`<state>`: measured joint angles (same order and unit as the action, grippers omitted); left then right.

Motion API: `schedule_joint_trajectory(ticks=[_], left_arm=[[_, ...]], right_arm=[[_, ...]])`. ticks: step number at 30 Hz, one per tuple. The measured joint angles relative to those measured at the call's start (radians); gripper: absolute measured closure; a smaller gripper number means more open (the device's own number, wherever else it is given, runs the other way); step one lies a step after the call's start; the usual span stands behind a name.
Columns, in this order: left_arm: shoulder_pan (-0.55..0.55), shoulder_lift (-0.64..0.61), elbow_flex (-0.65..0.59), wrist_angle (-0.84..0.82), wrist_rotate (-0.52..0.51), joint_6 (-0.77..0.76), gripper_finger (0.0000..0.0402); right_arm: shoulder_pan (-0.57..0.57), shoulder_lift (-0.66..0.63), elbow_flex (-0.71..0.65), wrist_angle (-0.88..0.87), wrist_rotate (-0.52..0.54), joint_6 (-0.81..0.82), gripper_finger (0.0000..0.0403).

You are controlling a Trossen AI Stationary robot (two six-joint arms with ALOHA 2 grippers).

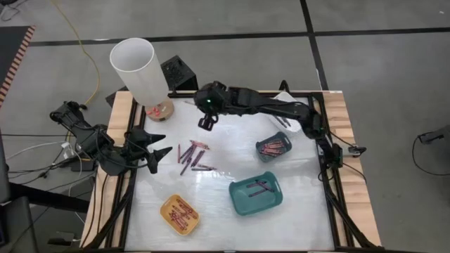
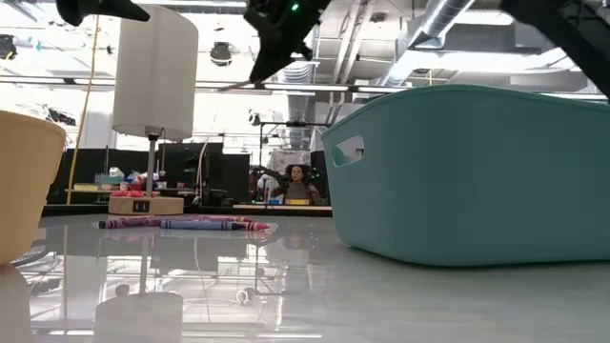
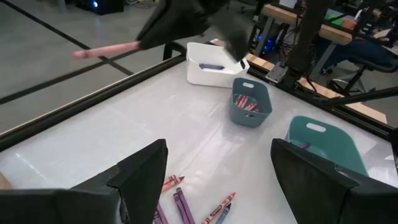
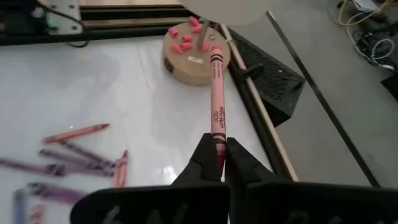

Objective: Sort crayons
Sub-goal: Put the pink crayon into the dark blue bin

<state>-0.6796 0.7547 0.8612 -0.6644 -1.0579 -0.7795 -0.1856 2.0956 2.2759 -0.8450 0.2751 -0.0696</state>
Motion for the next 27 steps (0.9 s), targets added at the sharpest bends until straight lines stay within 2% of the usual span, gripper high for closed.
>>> schedule_joint_trajectory(ticks=[4,12,15,20,27], left_arm=[[-0.001,0.0,0.0,-0.002,0.012,0.0,0.0126],[-0.021,0.0,0.0,-0.006,-0.002,0.0,0.0126],[-0.021,0.0,0.0,-0.005,-0.003,-0.003,0.0126],[-0.021,0.0,0.0,-0.005,-0.006,-0.01,0.0126],[-0.021,0.0,0.0,-0.004,-0.031,-0.002,0.0126]], right_arm=[[0.003,-0.129,-0.171,0.027,0.03,0.013,0.0403],[0.024,-0.512,-0.774,0.395,0.083,0.12,0.0403],[0.046,-0.642,-0.952,0.462,0.135,0.182,0.0403],[0.104,-0.828,-1.186,0.465,0.242,0.264,0.0403],[0.17,-1.024,-1.421,0.365,0.247,0.351,0.0403]])
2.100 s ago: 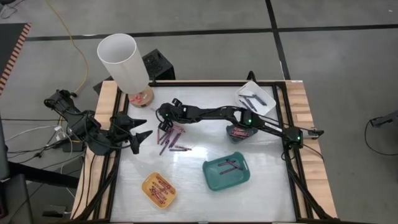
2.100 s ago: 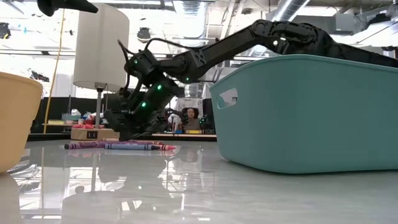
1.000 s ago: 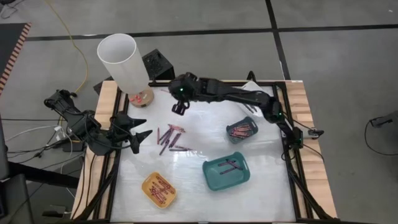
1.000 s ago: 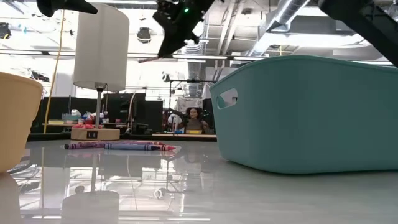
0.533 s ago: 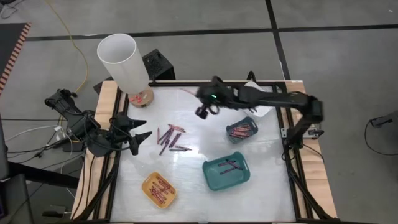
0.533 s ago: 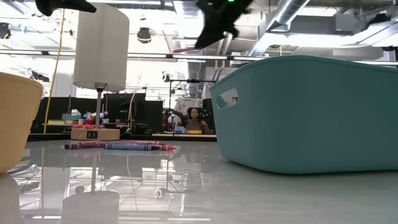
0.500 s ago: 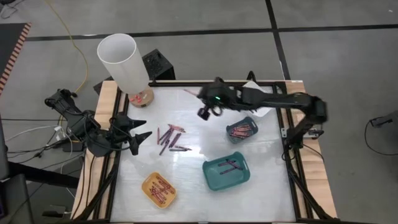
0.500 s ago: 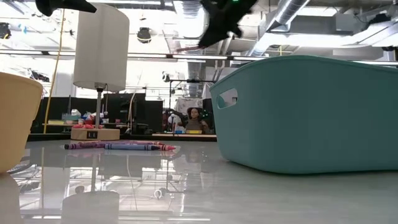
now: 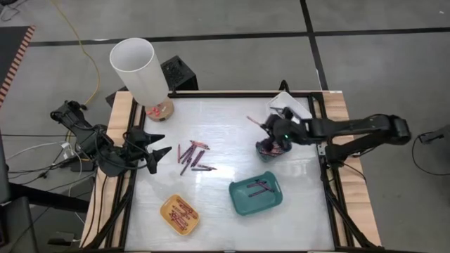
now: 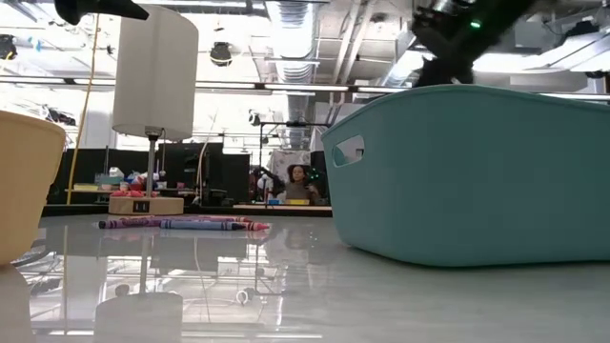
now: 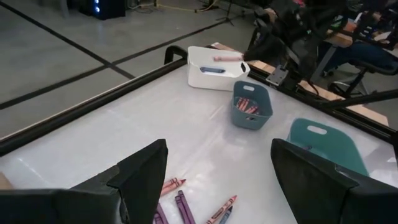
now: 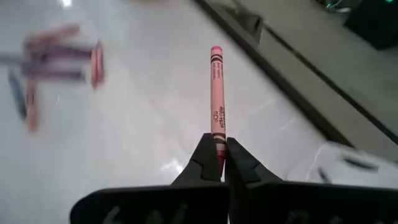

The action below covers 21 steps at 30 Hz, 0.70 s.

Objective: Sort crayons
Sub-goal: Put the pink crayon into the dark blue bin

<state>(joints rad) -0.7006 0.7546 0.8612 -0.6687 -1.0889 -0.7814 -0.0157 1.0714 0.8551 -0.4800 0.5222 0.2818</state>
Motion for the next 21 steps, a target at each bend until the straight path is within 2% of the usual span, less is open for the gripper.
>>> schedule_joint_trajectory(ticks=[5,11,21], left_arm=[[0.0,0.0,0.0,0.0,0.0,0.009,0.0126],[0.0,0.0,0.0,0.001,-0.023,0.008,0.0126],[0.0,0.0,0.0,0.0,-0.03,0.009,0.0126]], right_arm=[[0.062,-0.09,-0.097,-0.126,-0.051,0.0,0.0403],[0.11,-0.104,-0.142,-0.316,-0.063,0.0,0.0403],[0.109,-0.04,-0.158,-0.306,-0.133,-0.069,0.0403]])
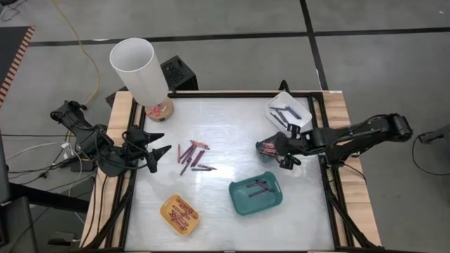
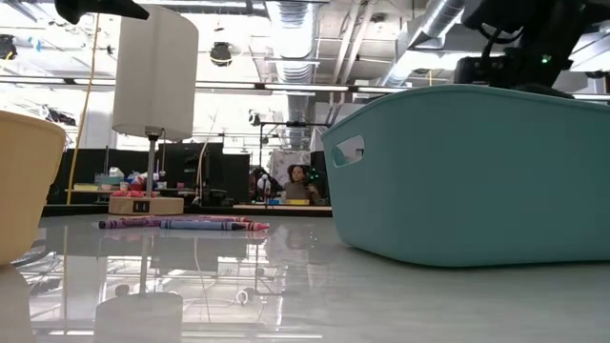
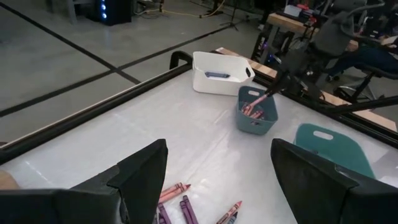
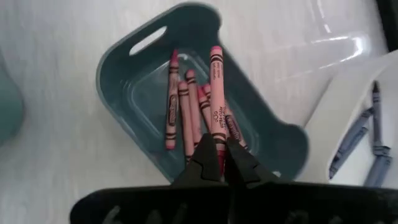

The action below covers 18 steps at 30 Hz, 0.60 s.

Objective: Sort crayons
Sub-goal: Put the pink crayon into the dark blue bin

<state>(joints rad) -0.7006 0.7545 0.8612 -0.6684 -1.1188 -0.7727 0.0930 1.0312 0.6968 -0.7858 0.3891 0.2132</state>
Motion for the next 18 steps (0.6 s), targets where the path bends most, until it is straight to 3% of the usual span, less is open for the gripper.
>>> schedule_joint_trajectory(ticks=[18], left_arm=[[0.0,0.0,0.0,-0.015,0.007,0.0,0.0126]], right_arm=[[-0.051,0.247,0.001,0.038,-0.002,-0.001,0.04]])
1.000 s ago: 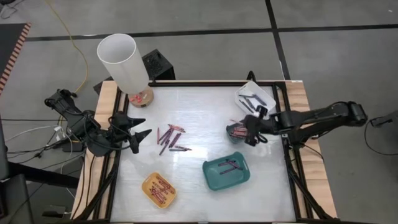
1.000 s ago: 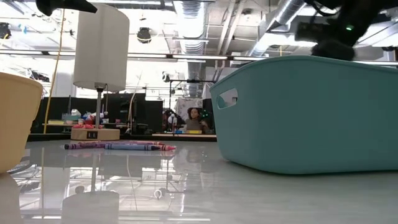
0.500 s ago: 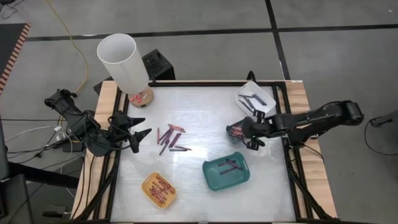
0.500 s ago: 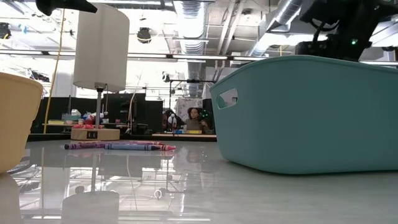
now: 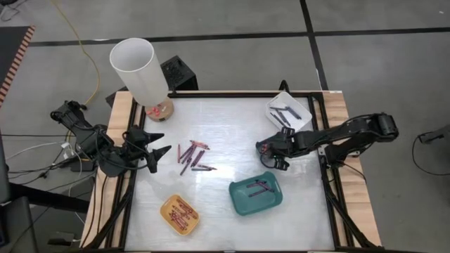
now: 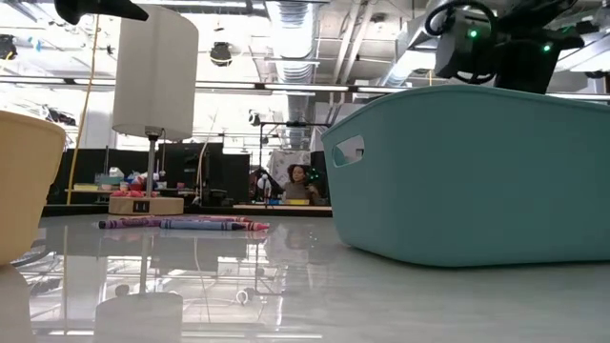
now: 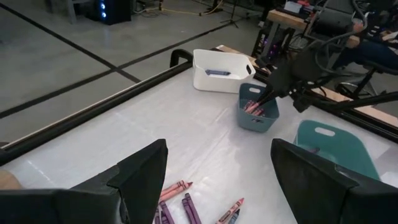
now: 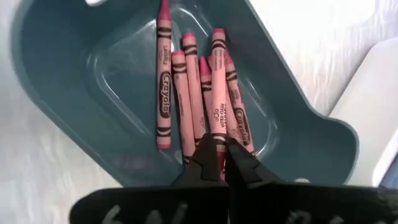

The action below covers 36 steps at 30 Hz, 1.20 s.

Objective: Sort crayons
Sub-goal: Put the pink crayon into the dark blue bin, then put the purple crayon into the blue bin

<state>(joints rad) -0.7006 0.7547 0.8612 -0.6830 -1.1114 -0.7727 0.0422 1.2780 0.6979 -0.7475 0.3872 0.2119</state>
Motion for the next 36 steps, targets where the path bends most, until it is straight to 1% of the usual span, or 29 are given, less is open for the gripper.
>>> schedule_joint_trajectory(ticks=[13,17,22,24,27,31,36], left_arm=[[0.0,0.0,0.0,0.0,0.002,-0.004,0.0126],[0.0,0.0,0.0,0.0,0.003,-0.01,0.0126],[0.0,0.0,0.0,0.0,0.003,-0.01,0.0126],[0.0,0.0,0.0,0.0,0.003,-0.01,0.0126],[0.0,0.0,0.0,0.0,0.003,-0.01,0.0126],[0.0,0.0,0.0,-0.001,0.005,-0.01,0.0126],[0.0,0.0,0.0,-0.001,0.008,-0.01,0.0126]], right_arm=[[0.0,-0.011,0.014,-0.008,0.001,0.004,0.033],[0.001,-0.011,0.088,-0.015,0.002,-0.019,0.0312],[0.002,-0.011,0.256,-0.005,0.002,-0.072,0.0301],[0.003,-0.011,0.316,0.067,-0.005,-0.085,0.03],[0.016,-0.01,0.361,0.24,-0.042,-0.132,0.03],[0.051,0.019,0.368,0.465,-0.073,-0.226,0.03],[0.091,0.124,0.368,0.667,-0.074,-0.321,0.03]])
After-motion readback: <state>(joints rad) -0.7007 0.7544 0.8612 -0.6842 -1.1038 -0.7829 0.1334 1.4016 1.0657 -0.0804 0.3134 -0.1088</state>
